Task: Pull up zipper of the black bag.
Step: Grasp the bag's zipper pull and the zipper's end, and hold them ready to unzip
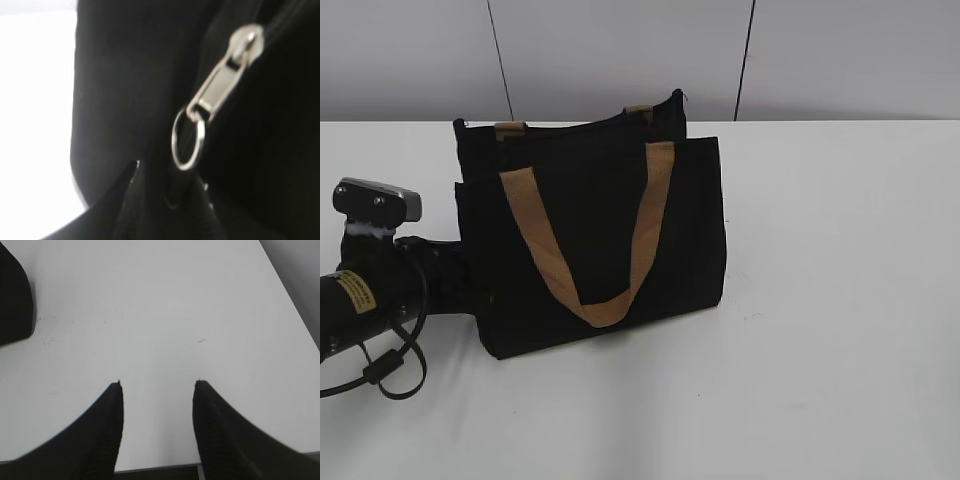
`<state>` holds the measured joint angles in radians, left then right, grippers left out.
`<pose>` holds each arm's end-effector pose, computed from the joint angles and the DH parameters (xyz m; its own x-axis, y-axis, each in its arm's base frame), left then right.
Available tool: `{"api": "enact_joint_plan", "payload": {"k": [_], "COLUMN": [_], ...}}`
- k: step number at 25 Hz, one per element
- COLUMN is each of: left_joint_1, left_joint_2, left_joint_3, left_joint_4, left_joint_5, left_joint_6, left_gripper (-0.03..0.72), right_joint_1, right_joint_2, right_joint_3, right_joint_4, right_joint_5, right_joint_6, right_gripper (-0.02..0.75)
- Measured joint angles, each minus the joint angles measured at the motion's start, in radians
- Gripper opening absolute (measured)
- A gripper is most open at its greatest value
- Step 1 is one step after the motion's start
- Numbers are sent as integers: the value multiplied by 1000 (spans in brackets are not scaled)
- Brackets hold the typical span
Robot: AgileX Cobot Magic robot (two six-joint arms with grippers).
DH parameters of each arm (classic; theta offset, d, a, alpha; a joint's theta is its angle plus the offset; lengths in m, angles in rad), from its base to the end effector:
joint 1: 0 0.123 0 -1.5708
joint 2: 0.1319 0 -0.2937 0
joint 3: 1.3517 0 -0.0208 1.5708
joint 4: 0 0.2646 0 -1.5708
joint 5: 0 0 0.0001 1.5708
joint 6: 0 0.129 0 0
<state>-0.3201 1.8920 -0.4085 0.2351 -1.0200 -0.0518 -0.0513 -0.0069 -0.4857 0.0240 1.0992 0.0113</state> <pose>0.2881 -0.1225 0.0821 -0.3237 0.1825 -0.9284 0.5077 0.8615 -0.0076 0.0306 0.0012 0.2579 -0.4948 0.0476 -0.8677 0.0437 0.9986 0.0299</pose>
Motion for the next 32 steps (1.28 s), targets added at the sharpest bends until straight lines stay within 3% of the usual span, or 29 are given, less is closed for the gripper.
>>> {"api": "enact_joint_plan", "payload": {"k": [9,15,20,27,32], "left_joint_1": [0,0,0,0,0], "left_joint_2": [0,0,-18,-271,-465], "left_joint_3": [-2,-3,-1,49,51], "left_joint_4": [0,-2,-5,-147,-164], "left_joint_5": [31,-32,25,91,121], "left_joint_6": [-14,-15,-18,-19,-18], "left_gripper": [211,51,15,13,13], "right_joint_1": [0,0,0,0,0], "right_joint_2": [0,0,0,0,0], "right_joint_3": [0,0,0,0,0], "right_joint_4": [0,0,0,0,0], "right_joint_5": [0,0,0,0,0], "right_joint_6": [0,0,0,0,0], "right_gripper": [361,361,361,361,361]}}
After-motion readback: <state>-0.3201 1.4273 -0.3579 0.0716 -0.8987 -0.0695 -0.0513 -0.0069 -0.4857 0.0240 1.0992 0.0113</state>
